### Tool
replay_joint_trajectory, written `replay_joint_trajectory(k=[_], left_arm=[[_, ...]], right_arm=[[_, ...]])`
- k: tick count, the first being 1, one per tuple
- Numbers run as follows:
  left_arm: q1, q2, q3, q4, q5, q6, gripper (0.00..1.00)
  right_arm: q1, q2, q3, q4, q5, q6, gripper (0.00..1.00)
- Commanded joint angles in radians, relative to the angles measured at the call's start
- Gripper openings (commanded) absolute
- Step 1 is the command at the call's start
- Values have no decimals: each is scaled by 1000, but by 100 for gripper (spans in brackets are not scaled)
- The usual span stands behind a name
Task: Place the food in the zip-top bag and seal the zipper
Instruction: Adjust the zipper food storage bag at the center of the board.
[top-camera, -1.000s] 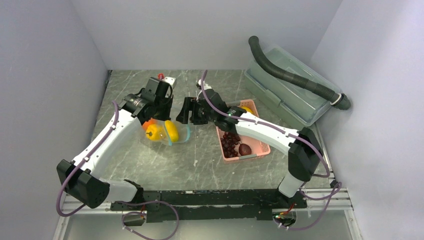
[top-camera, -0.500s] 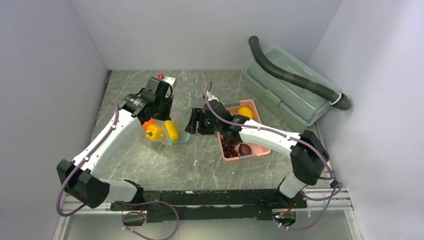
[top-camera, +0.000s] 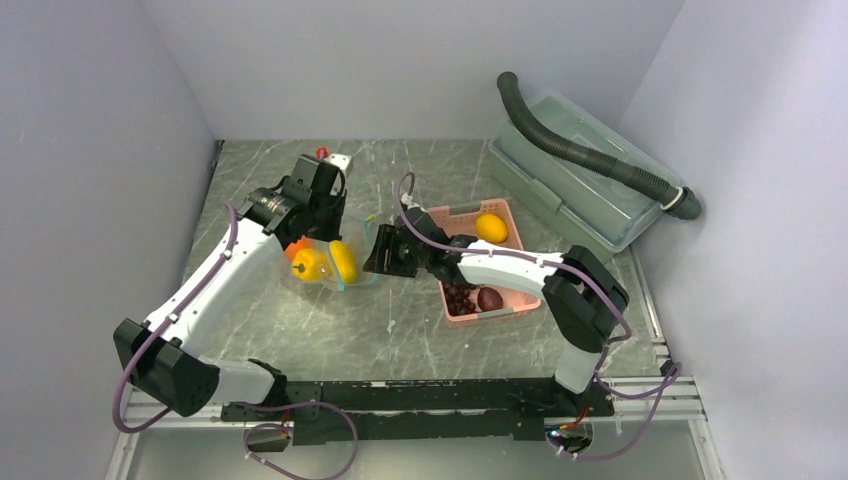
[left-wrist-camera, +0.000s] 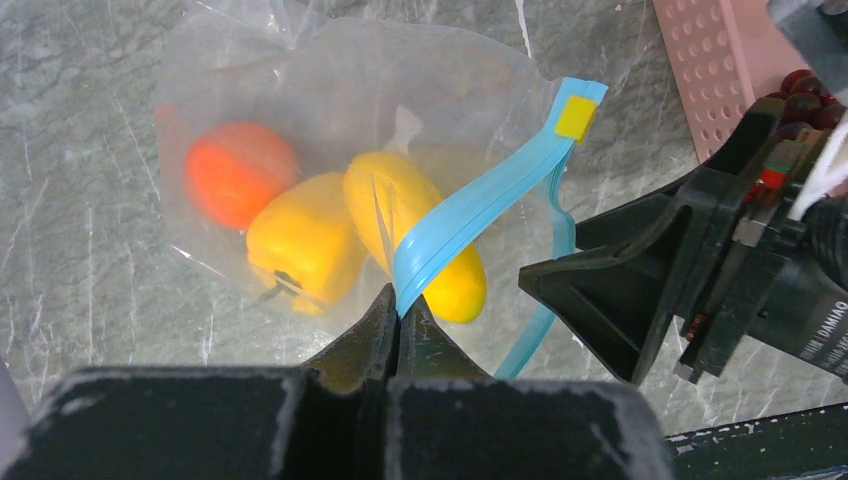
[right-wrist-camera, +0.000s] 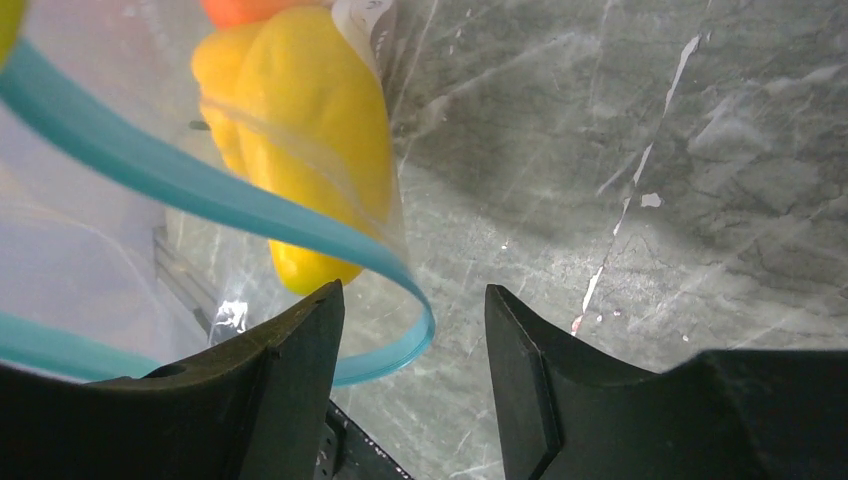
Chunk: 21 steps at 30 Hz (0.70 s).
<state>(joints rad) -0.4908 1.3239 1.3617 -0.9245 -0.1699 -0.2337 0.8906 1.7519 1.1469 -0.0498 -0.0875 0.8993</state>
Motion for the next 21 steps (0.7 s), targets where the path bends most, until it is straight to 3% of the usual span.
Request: replay_joint_trajectory(k=[1, 8, 15, 21], left_arm=[[0, -3, -2, 23, 4, -6, 0], [-1, -2, -2, 23, 3, -6, 0], [-1, -3, -1, 23, 2, -6, 0], [0, -8, -1, 20, -9, -5, 0]], right_arm=[[-4, 23, 33, 82, -12, 34, 55], [-4, 50, 45, 100, -27, 53, 46], [-4, 25, 57, 78, -12, 32, 1], [-5, -38, 69, 29, 29, -16, 0]])
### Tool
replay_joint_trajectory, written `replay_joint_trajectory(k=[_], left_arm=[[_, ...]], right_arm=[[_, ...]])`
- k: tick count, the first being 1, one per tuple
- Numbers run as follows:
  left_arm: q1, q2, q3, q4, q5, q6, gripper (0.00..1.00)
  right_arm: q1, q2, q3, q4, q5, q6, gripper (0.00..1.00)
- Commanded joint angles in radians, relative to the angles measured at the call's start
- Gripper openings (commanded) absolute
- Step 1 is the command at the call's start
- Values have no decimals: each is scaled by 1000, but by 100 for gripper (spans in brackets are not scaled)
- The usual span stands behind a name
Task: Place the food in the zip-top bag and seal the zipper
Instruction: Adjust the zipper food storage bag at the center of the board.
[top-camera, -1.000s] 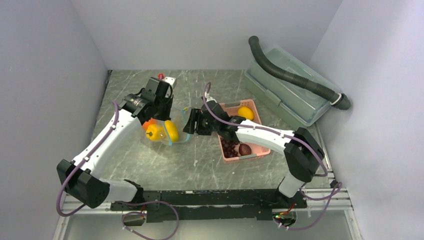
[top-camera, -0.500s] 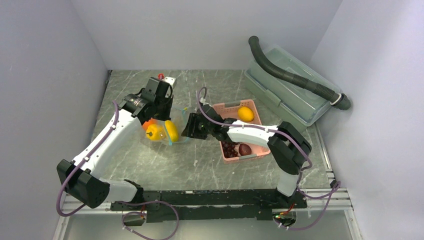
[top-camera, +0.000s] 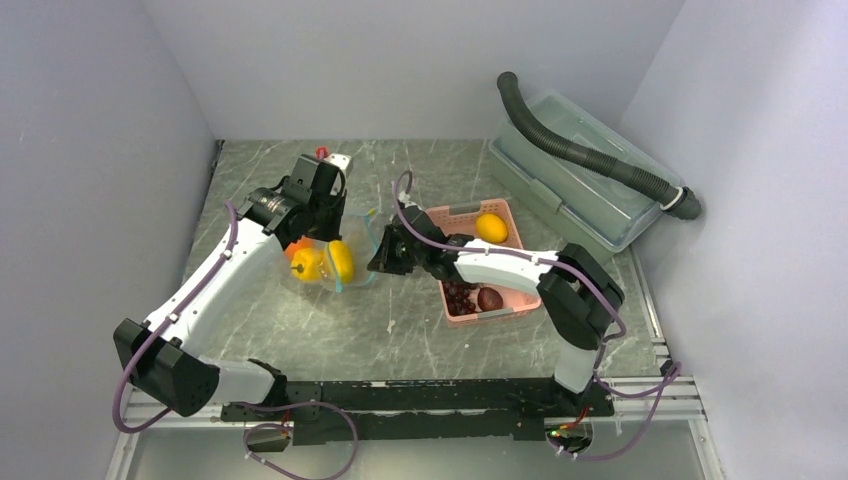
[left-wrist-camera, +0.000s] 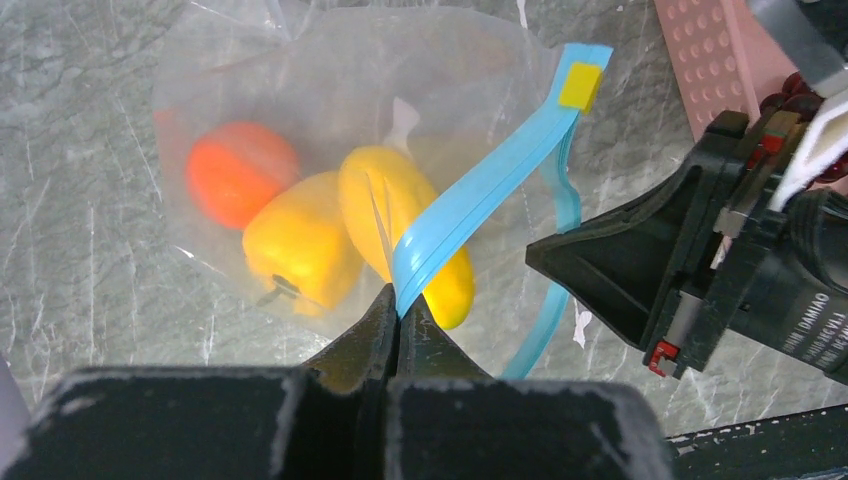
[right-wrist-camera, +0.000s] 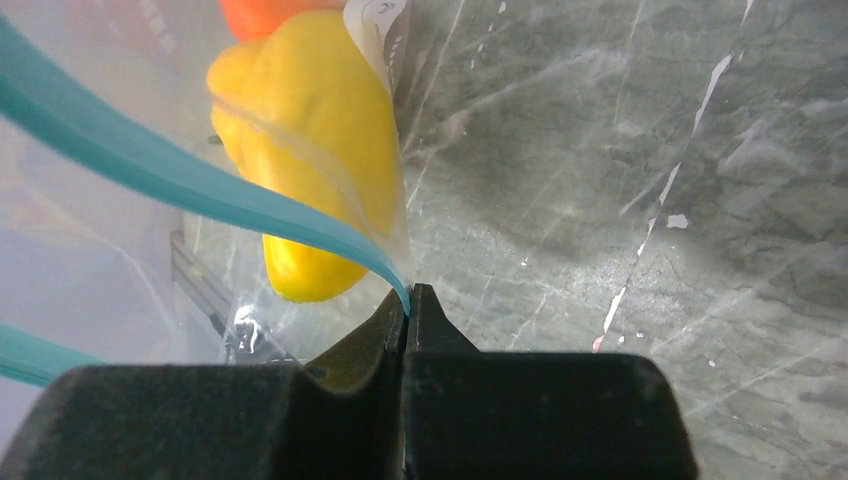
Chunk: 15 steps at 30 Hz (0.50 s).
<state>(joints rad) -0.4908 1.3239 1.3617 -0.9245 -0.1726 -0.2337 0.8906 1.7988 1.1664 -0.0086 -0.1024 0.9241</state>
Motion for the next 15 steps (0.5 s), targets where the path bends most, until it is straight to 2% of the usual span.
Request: replay_joint_trajectory(k=[1, 6, 15], left_arm=[[-1, -10, 0, 21, -5, -4, 0], [-2, -25, 27, 4, 23, -13, 0], [-1, -42, 172, -114, 128, -30, 0]], right_arm=[[-5, -99, 50, -21, 50, -49, 0], [-7, -157, 59, -65, 72, -96, 0], [-7, -294, 114, -194, 80, -248, 0]])
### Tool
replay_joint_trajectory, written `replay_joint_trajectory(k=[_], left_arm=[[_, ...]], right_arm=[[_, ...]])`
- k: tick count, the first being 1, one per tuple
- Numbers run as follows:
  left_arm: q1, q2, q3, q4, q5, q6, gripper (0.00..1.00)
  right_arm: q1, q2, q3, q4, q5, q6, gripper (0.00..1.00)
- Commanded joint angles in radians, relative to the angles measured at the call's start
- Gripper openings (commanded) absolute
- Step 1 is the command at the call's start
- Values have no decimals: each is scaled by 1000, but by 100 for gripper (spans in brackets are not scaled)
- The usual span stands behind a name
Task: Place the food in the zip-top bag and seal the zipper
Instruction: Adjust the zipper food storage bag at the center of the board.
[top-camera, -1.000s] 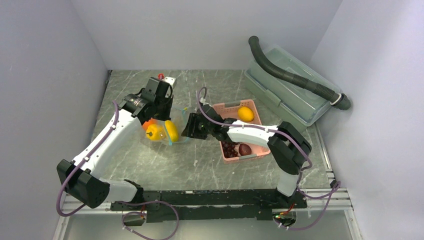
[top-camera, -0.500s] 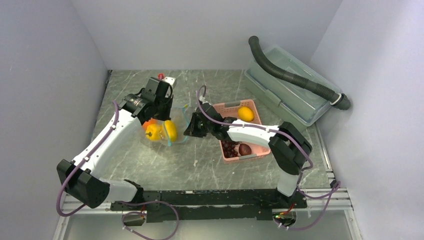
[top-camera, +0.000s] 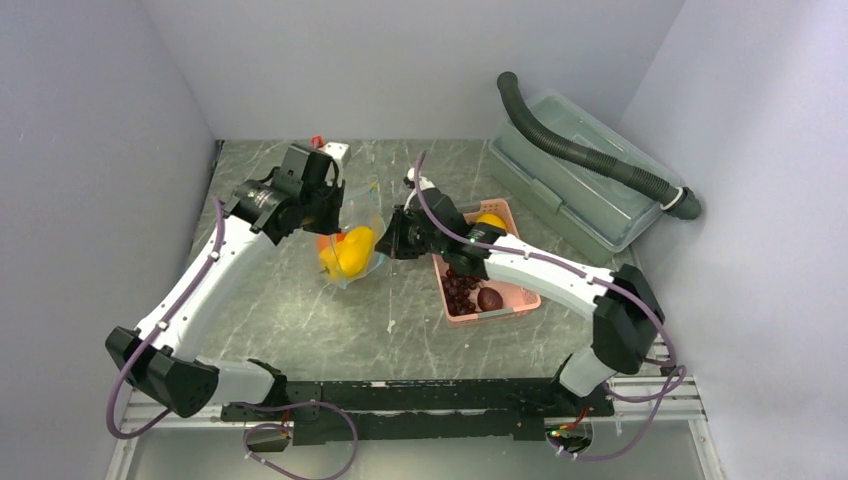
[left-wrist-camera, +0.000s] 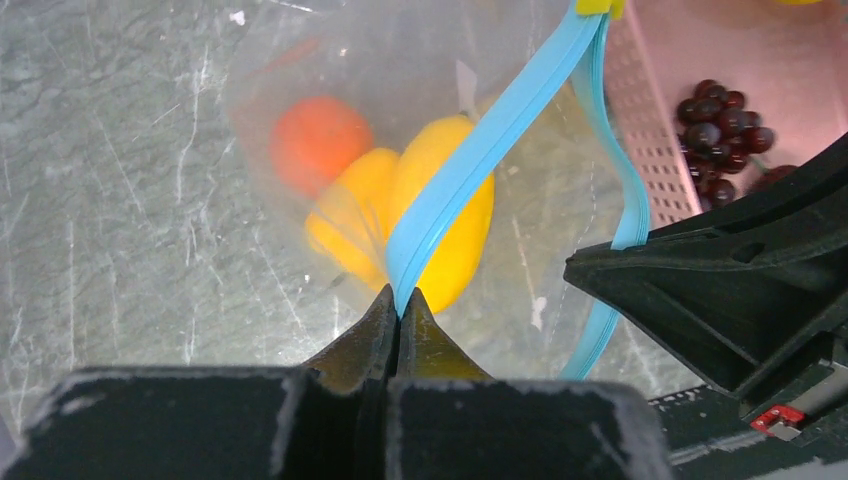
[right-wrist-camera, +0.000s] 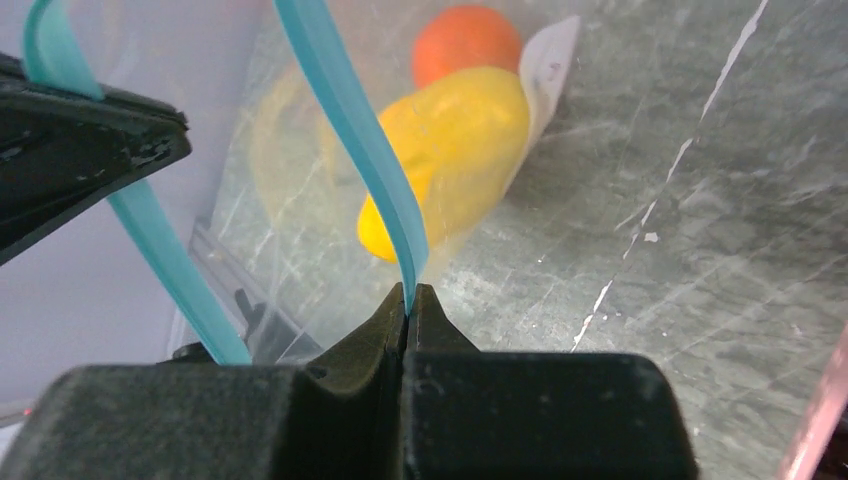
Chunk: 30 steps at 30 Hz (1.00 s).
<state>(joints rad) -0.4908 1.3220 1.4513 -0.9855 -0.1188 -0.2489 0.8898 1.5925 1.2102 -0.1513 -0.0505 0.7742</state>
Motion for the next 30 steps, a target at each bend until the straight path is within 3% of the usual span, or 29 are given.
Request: replay_joint_trajectory(k=[1, 11, 17, 23, 26, 30], left_arm=[[-2, -43, 92, -61, 88, -19, 0], [-2, -17, 239, -169, 201, -46, 0], [-1, -4, 54, -57, 214, -101, 0], [3, 130, -160, 68, 128, -206, 0], [5, 155, -176, 91, 149, -222, 0], [5, 97, -76, 72, 162, -192, 0]], right_arm=[[-6, -101, 79, -66, 32, -113, 0], [-6, -207, 166, -201, 47, -225, 0], [-15, -151, 91, -173, 82, -205, 0], [-67, -8, 28, -135, 35, -167, 0], [-71, -18, 25, -136, 25, -174, 0], [-71, -92, 72, -183, 79, -206, 0]])
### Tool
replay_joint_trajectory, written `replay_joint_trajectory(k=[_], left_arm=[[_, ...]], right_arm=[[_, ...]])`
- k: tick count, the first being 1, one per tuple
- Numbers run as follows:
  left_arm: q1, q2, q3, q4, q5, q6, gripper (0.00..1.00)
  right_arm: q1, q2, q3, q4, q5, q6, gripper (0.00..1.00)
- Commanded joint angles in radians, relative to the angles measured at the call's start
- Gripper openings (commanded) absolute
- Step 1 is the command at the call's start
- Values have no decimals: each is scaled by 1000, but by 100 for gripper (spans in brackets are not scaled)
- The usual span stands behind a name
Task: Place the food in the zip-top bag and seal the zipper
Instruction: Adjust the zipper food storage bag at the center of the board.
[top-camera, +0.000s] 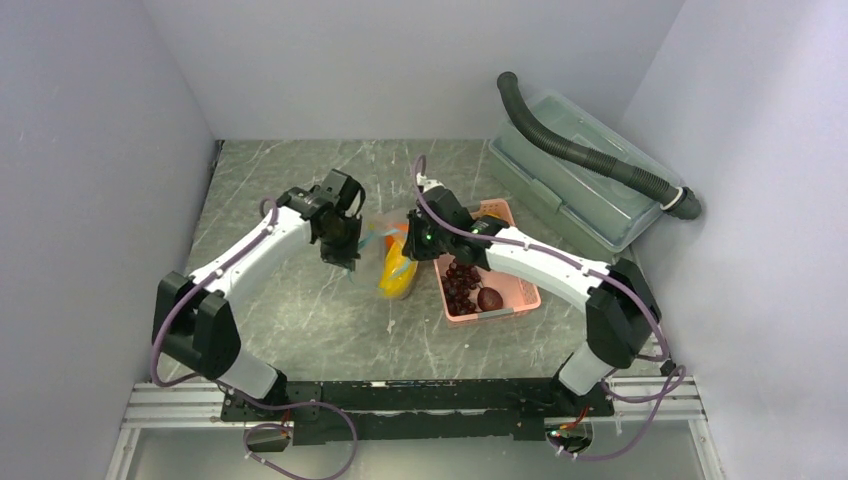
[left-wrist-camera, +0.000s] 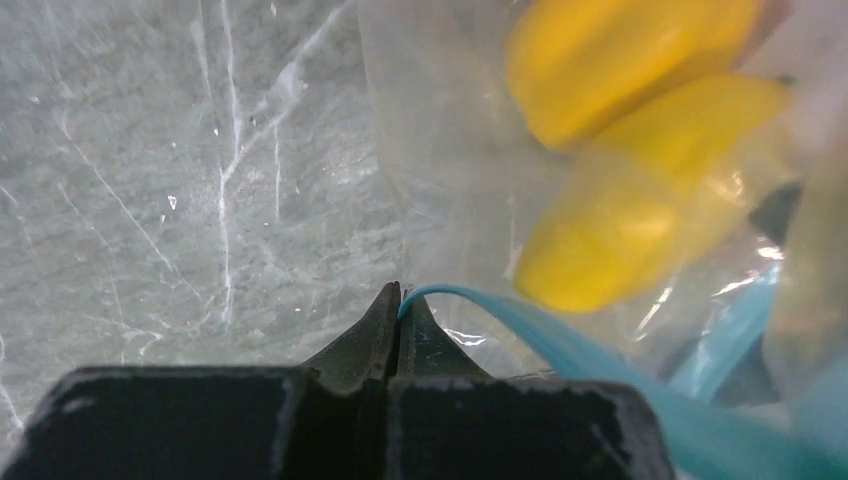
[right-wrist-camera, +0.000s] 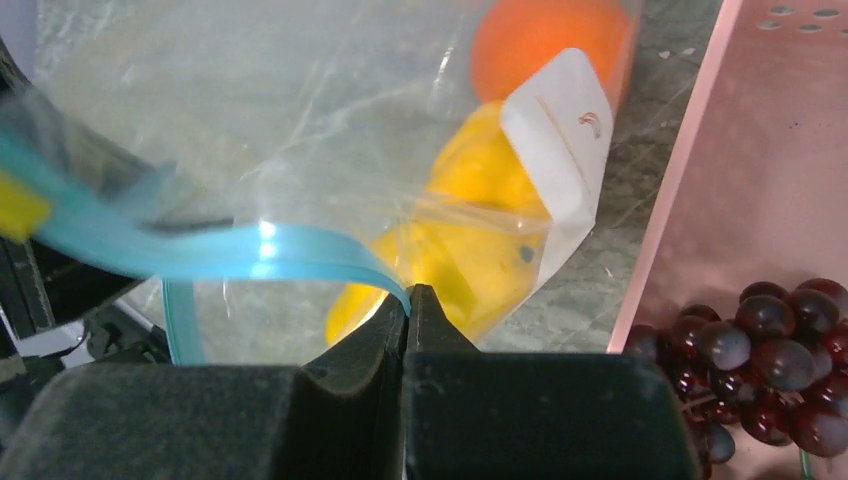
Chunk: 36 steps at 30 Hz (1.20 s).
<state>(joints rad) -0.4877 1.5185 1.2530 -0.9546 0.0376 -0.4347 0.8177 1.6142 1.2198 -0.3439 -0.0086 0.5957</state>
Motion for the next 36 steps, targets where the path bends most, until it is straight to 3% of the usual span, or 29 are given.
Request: replay_joint_trajectory(k=[1, 9, 13, 22, 26, 32, 36], left_arm=[[2, -113, 162, 25, 8, 6, 0], [2, -168, 525, -136, 13, 65, 1], [2, -163, 479, -123, -6, 64, 1], [11, -62, 131, 37, 43, -12, 0], [11, -104, 217, 10, 49, 9, 0], [11, -178, 528, -122, 17, 53, 0], [11, -214, 519, -118, -5, 69, 0]], right_arm=[[1, -135, 80, -5, 46, -35, 0], [5, -296, 193, -58, 68, -75, 0], [5, -280, 167, -40, 69, -68, 0], [-5, -74, 59, 24, -19, -10, 0], [-5, -130, 123, -12, 3, -38, 0], [1, -243, 249, -82, 62, -73, 0], [6, -291, 226, -57, 67, -73, 0]])
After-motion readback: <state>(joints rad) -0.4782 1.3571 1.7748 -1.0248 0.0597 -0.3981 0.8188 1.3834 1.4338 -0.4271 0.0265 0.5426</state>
